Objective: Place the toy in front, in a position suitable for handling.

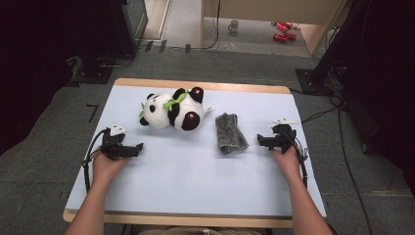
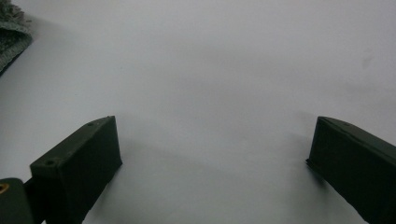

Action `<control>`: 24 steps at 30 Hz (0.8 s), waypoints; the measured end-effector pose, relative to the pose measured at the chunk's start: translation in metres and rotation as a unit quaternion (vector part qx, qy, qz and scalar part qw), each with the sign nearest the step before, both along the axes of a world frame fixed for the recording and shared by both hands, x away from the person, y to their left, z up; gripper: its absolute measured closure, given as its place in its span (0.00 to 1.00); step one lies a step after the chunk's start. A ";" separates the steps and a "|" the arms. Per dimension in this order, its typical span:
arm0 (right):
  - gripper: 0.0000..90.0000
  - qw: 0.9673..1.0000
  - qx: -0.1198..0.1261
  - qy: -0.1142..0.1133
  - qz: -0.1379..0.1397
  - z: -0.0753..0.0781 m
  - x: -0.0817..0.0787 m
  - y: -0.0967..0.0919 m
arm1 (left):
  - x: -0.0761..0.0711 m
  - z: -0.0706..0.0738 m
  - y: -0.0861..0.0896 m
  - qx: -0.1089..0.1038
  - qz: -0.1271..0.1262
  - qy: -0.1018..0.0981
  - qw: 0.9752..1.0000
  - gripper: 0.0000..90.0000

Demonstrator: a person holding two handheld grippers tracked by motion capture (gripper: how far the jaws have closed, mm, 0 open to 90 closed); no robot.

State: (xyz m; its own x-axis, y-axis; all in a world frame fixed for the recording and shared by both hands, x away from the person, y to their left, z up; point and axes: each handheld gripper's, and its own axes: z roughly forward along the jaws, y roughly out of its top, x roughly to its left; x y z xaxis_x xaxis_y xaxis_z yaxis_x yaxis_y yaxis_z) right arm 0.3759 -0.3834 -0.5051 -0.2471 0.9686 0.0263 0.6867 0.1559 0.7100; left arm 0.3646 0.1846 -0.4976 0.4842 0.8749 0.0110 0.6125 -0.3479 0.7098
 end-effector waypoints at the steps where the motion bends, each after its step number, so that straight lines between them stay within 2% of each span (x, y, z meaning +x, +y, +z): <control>1: 0.01 1.000 0.000 0.000 0.000 0.000 0.000 0.000 | 0.000 0.000 0.000 0.000 -0.001 0.000 1.000 0.07; 24: 0.01 1.000 0.000 0.000 0.000 0.000 0.000 0.000 | 0.000 0.000 0.000 -0.001 0.002 0.000 1.000 0.07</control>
State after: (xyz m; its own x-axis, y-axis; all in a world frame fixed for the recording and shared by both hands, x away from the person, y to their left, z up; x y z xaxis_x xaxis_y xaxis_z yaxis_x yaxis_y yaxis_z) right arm 0.3759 -0.3834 -0.5051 -0.2470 0.9686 0.0266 0.6867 0.1556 0.7101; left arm 0.3650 0.1842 -0.4977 0.4804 0.8770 0.0087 0.6141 -0.3434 0.7106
